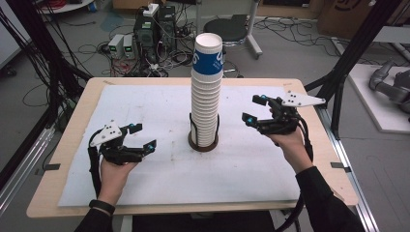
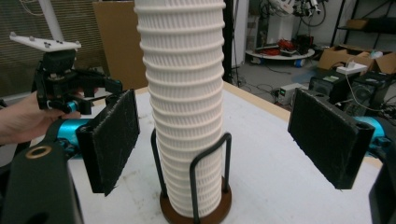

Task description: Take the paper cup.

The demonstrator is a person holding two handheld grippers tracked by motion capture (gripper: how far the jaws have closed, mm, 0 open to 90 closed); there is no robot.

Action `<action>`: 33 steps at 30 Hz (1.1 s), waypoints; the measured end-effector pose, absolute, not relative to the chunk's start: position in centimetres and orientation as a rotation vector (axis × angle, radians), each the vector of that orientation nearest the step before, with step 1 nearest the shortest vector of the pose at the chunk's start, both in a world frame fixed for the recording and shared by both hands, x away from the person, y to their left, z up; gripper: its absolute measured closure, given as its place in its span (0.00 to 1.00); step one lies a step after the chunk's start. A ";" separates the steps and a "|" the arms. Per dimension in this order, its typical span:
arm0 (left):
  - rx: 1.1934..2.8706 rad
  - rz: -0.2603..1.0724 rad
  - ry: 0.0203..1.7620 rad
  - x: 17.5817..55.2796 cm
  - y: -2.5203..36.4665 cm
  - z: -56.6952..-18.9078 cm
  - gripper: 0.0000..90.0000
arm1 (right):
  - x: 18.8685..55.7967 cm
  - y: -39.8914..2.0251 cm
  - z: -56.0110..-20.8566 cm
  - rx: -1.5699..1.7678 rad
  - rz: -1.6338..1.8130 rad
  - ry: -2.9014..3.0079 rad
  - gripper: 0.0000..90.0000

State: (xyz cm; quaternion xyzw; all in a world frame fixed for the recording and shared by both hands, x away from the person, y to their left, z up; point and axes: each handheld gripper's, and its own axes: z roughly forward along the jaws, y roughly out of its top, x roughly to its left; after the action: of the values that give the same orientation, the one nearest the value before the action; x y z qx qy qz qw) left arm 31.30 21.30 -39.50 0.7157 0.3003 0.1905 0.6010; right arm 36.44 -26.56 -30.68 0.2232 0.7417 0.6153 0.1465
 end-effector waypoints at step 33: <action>1.646 0.434 0.721 31.2 21.7 -39.6 0.15 | 40.3 -19.0 -26.0 0.539 1.780 2.205 0.16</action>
State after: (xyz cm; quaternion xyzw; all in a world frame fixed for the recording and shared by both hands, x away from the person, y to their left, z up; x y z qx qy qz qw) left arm 31.18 21.71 -39.56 0.7107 0.3114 0.1875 0.6023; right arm 40.26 -19.02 -26.00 0.1854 0.7582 0.6118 0.1281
